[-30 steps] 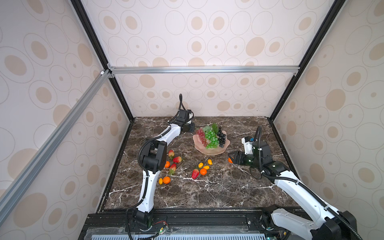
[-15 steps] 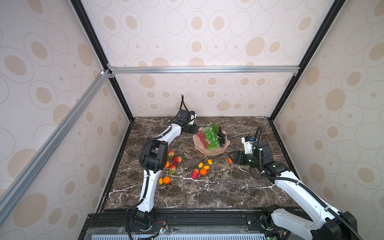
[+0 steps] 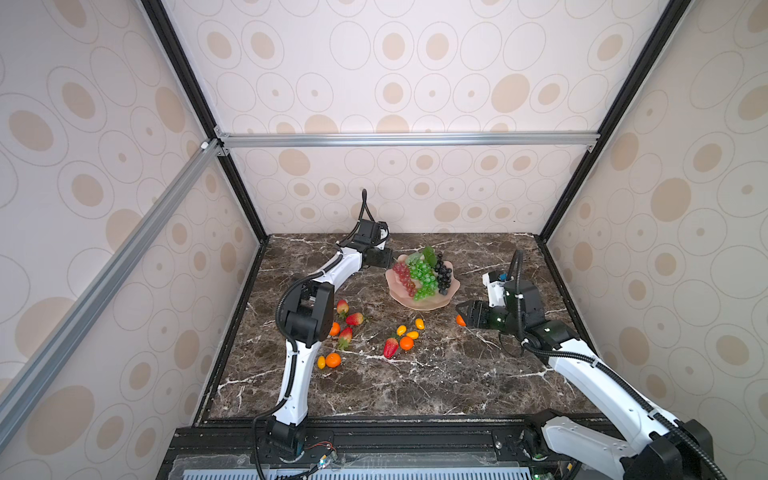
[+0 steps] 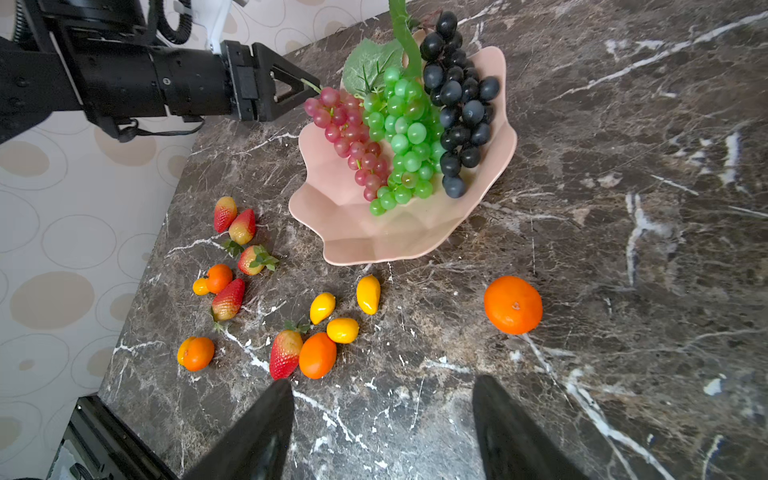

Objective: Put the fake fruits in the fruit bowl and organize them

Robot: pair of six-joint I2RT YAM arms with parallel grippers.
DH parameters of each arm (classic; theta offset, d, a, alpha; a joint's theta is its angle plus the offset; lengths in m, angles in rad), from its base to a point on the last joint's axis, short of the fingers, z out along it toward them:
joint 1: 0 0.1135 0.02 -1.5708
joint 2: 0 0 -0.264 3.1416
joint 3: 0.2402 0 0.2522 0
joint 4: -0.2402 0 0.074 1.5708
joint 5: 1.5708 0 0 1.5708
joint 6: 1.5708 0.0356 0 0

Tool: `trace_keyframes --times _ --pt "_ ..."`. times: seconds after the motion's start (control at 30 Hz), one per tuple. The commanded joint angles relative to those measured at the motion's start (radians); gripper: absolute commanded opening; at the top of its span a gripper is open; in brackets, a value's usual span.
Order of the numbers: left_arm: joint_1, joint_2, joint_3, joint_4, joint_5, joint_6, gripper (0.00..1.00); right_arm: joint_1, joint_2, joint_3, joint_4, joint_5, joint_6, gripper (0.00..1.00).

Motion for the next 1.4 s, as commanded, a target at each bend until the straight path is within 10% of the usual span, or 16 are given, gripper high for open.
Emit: trace_keyframes --times 0.0,0.73,1.37 --pt "-0.004 -0.168 -0.066 0.077 -0.096 -0.023 0.53 0.080 0.040 0.077 -0.064 0.101 -0.068 0.71" --pt "-0.085 -1.061 -1.031 0.436 -0.159 -0.269 0.98 0.339 0.386 0.316 -0.250 0.303 -0.165 0.71" --pt "-0.064 -1.278 -1.229 0.197 -0.253 -0.486 0.98 0.443 0.575 0.409 -0.373 0.228 -0.099 0.69"
